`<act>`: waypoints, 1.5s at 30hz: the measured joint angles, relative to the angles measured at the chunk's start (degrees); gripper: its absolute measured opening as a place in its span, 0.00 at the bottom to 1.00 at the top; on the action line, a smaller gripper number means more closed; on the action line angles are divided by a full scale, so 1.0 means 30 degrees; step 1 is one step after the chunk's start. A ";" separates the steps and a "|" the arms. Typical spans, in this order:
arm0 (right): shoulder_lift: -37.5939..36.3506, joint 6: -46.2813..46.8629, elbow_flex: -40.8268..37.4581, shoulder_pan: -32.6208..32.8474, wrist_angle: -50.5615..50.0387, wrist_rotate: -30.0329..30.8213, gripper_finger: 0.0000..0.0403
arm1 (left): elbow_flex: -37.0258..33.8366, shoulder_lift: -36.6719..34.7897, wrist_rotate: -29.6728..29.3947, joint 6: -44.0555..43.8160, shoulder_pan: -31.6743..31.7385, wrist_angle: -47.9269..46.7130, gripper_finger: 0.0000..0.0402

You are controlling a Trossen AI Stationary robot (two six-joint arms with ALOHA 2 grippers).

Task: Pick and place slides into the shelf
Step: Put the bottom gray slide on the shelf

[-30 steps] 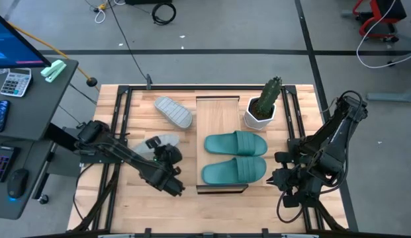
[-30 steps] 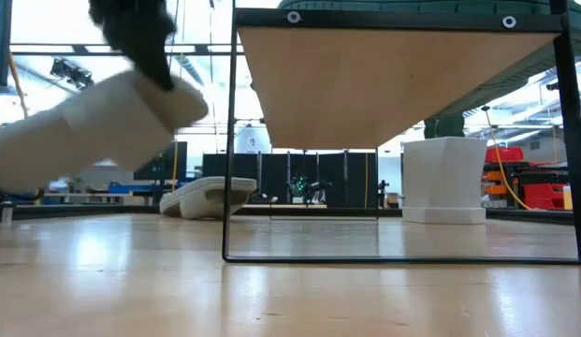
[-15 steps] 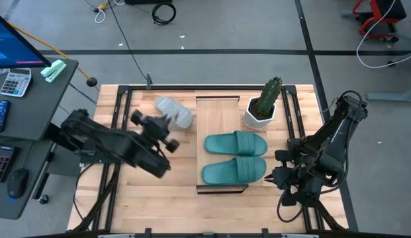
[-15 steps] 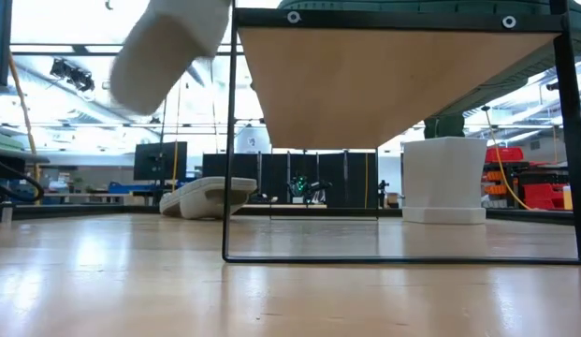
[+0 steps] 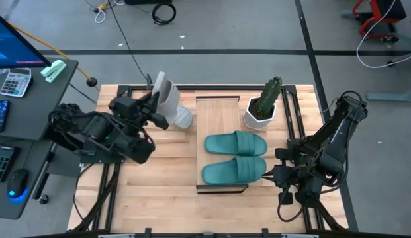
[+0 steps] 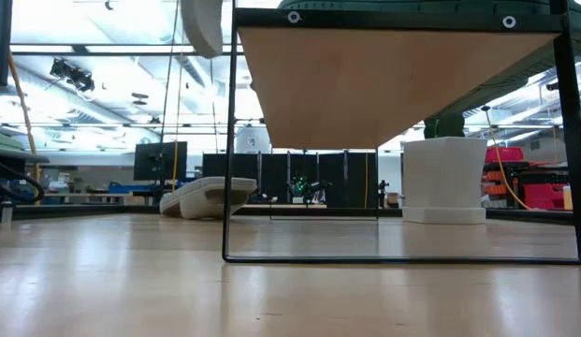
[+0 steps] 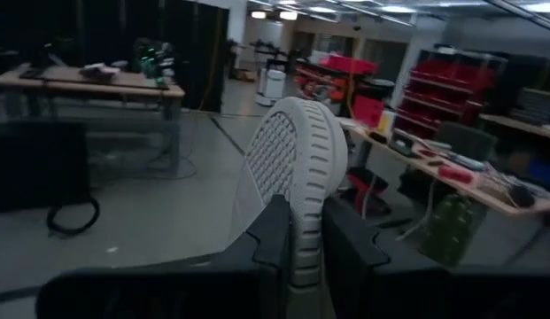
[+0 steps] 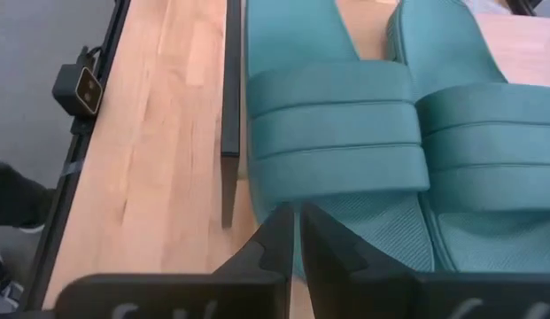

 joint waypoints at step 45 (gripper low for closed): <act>-0.0001 -0.2753 0.0005 -0.0007 -0.0153 0.0601 0.07 | -0.2156 0.2384 -0.0144 -1.9644 0.3014 0.1906 0.13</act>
